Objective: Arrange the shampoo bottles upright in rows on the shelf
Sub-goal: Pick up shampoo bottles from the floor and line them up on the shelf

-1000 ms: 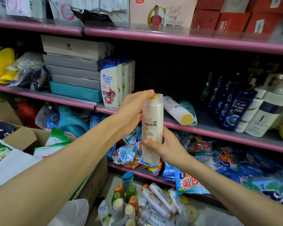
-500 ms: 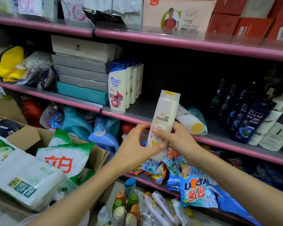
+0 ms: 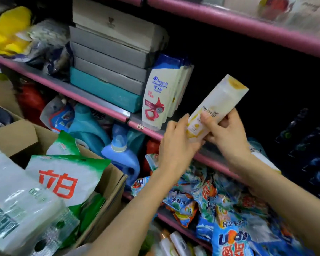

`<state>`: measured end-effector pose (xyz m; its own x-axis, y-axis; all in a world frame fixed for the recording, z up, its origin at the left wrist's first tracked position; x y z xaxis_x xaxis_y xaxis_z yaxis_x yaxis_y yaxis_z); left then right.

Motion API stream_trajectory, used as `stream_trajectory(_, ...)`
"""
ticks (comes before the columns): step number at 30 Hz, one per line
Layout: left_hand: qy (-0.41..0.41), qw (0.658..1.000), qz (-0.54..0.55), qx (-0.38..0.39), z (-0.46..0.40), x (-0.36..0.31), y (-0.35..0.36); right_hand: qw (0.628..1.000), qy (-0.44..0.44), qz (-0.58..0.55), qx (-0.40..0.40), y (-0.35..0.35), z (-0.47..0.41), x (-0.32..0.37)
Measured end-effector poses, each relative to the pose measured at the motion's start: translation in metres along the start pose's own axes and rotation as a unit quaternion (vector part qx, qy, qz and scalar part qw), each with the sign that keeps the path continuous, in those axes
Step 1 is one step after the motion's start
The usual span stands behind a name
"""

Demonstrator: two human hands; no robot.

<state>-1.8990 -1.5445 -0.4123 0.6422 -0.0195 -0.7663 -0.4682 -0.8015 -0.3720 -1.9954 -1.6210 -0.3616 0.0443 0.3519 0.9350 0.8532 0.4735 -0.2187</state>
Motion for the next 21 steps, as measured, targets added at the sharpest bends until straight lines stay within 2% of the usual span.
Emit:
stream_trajectory(5, -0.055, 0.998, 0.005, -0.044, -0.018, 0.032, 0.011, 0.999, -0.018, 0.033, 0.019, 0.023, -0.039, -0.010)
stream_trajectory(10, -0.044, 0.991, -0.096, -0.084, -0.020, 0.043, 0.016, 0.998, -0.038, 0.047, 0.025, 0.032, -0.059, -0.017)
stream_trajectory(13, -0.075, 0.982, -0.147, -0.093, -0.017, 0.051, 0.016, 0.995, -0.052, 0.067, 0.046, 0.037, -0.062, -0.023)
stream_trajectory(21, -0.129, 0.968, -0.189, -0.098, -0.016, 0.058, 0.015, 0.996, -0.047, 0.049, 0.050, 0.051, -0.064, -0.042)
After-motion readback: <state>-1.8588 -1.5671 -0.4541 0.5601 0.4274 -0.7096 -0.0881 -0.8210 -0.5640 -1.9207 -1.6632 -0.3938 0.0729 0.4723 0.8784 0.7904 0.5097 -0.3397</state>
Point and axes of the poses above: each hand's wrist, its own z-axis away from the middle knuckle, its own y-axis out of the palm, x = y × z, the point moved 8 cm from there along -z, towards the middle knuckle, and after that the axes turned 6 degrees about y, right-handed, at the moved point
